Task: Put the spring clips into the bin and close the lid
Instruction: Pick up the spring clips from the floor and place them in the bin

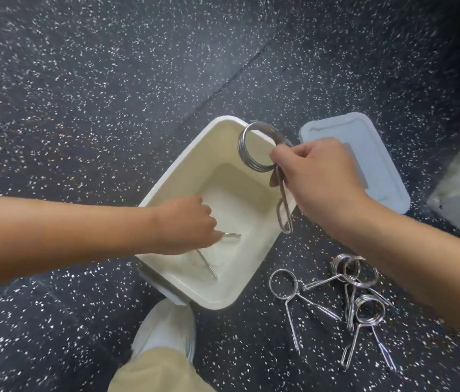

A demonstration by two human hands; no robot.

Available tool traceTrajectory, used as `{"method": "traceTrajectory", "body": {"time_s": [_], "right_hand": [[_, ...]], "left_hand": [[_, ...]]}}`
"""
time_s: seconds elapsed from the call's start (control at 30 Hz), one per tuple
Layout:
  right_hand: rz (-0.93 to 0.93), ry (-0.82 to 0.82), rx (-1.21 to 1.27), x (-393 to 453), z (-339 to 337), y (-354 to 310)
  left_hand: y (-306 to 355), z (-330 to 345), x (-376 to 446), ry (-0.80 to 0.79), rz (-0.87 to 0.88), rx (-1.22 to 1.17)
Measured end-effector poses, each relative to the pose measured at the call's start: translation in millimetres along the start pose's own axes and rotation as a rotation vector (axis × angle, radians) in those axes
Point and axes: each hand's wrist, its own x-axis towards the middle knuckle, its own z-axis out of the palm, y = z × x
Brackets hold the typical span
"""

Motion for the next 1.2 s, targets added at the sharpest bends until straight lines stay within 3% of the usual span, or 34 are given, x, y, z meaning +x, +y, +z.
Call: {"method": "traceTrajectory", "body": {"time_s": [0.17, 0.3, 0.5, 0.97, 1.2], "right_hand": [[-0.025, -0.128, -0.237, 33, 37, -12], [0.017, -0.249, -0.479, 53, 72, 6], [0.114, -0.249, -0.633, 79, 115, 34], [0.177, -0.212, -0.543, 91, 129, 55], [-0.013, -0.168, -0.446, 67, 66, 22]], "left_hand": [[15, -17, -41, 0.221, -0.154, -0.308], [27, -31, -56, 0.305, -0.238, -0.360], [37, -37, -46, 0.310, -0.318, -0.429], [32, -52, -42, 0.186, -0.378, -0.493], [30, -68, -34, 0.193, -0.398, -0.455]]}}
